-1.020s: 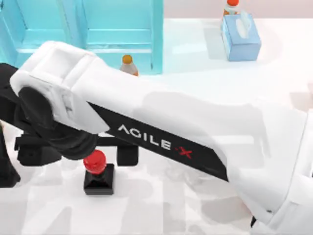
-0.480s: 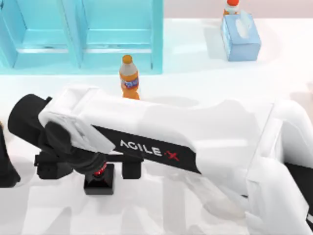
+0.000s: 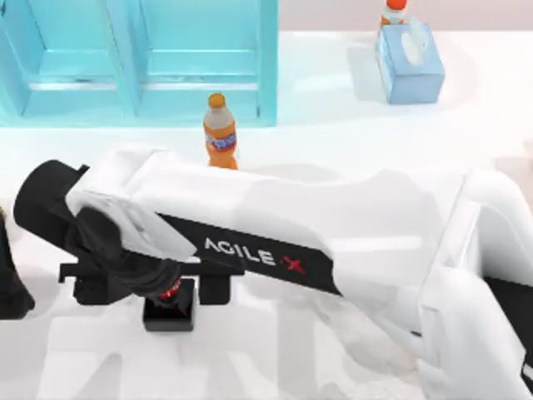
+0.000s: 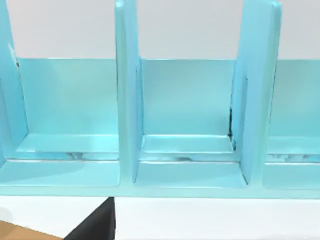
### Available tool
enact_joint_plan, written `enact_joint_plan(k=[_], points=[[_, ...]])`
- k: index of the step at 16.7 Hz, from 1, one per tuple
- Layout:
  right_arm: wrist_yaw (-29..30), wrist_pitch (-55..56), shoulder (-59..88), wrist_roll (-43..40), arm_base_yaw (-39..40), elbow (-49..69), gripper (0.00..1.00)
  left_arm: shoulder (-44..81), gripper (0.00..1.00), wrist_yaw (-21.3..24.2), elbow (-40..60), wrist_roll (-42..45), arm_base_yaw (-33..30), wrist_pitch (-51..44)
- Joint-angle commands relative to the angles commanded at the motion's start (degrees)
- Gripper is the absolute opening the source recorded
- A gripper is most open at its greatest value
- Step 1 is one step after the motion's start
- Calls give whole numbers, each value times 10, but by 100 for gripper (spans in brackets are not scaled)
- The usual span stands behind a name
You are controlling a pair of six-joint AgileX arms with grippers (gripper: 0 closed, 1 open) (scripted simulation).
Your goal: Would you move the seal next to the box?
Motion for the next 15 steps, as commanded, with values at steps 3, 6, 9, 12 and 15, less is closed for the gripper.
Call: enact_joint_plan(k=[3,6,9,12,15], points=[[0,0,0,0,0,0,40,0,100,0,0,0,0,0],[0,0,0,0,0,0,17,0,100,0,0,0,0,0],[0,0,0,0,0,0,0,0,100,0,0,0,0,0],[0,0,0,0,0,0,0,0,100,0,0,0,0,0],[0,0,0,0,0,0,0,0,100,0,0,0,0,0]])
